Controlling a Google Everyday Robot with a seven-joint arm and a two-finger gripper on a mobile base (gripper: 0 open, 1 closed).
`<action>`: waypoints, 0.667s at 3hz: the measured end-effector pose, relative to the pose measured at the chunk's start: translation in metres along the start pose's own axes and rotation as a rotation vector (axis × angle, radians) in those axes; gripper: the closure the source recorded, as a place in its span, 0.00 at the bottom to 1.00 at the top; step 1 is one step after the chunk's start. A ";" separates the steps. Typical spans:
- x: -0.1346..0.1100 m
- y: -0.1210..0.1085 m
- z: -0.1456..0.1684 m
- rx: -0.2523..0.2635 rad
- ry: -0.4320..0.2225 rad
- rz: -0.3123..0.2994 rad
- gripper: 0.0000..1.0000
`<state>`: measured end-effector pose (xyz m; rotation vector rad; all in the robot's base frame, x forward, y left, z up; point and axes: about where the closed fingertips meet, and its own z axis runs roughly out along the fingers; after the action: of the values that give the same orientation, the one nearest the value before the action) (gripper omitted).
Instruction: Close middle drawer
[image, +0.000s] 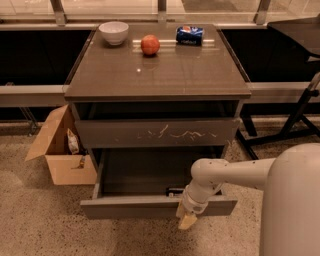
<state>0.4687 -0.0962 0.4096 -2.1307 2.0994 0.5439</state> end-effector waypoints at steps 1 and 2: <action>0.002 -0.010 -0.001 0.053 -0.029 -0.006 0.00; 0.014 -0.021 -0.003 0.047 -0.203 -0.028 0.00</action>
Offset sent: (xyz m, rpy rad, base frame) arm 0.0380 -0.0316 0.0029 0.3316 -0.0919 0.0092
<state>0.4902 -0.1095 0.4044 -1.9835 1.9517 0.6697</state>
